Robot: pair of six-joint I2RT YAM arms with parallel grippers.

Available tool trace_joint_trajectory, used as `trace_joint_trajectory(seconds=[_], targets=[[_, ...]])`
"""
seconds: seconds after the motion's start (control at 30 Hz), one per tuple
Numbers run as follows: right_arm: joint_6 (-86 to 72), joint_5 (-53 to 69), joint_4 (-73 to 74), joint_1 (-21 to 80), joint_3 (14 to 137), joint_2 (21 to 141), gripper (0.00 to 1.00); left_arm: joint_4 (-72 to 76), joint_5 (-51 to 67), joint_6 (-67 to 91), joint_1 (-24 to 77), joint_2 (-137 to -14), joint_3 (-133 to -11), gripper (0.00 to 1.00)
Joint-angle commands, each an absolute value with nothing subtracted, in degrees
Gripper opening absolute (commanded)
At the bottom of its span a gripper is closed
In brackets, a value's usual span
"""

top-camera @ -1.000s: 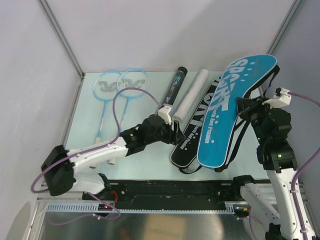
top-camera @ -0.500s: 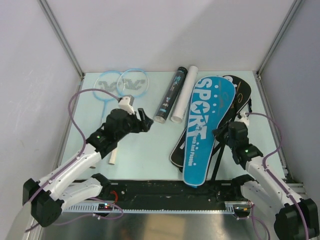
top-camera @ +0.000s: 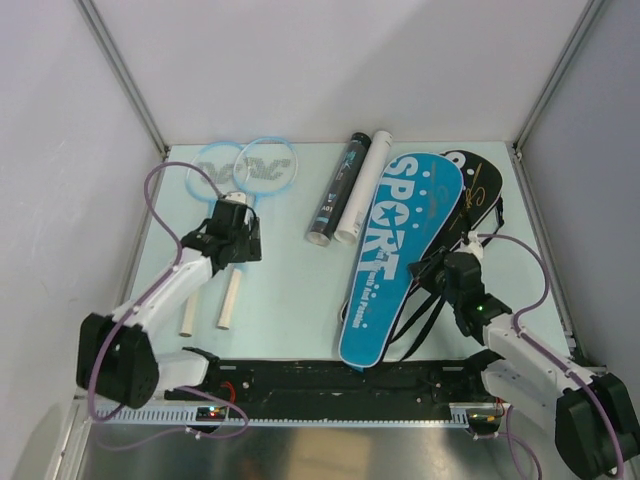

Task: Pack up the badminton gear
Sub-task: Place the racket bag at the racket bag.

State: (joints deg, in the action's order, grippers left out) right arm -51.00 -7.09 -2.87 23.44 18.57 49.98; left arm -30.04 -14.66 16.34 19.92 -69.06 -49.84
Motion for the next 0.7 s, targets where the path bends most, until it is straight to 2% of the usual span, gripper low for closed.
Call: trace_joint_trajectory(seconds=[0.0,0.13,0.33,0.5,0.6,0.67], targets=[[-49.96,-2.85,-5.3,23.84,21.35,49.64,0.3,-33.71,-12.71,15.42,15.7,-74.4,-52.93,0.73],[-48.19,-0.92,1.24,22.58,22.77,43.44,0.5,-35.23,-15.34,14.98,14.52,-78.74,-52.49,0.71],[-46.45,2.14,7.25,20.15,23.21,29.99,0.66,-36.32,-15.16,19.2,14.08,-82.67,-49.81,0.69],[-43.44,2.25,11.16,17.66,23.93,24.1,0.69,-37.35,-14.37,21.37,14.17,-87.3,-49.47,0.61],[-42.57,2.94,12.3,16.16,24.04,22.51,0.68,-37.65,-14.47,21.85,14.15,-89.74,-49.81,0.59],[-42.37,4.07,12.24,15.53,24.18,22.33,0.68,-37.58,-14.52,22.34,14.22,-90.57,-50.0,0.54]])
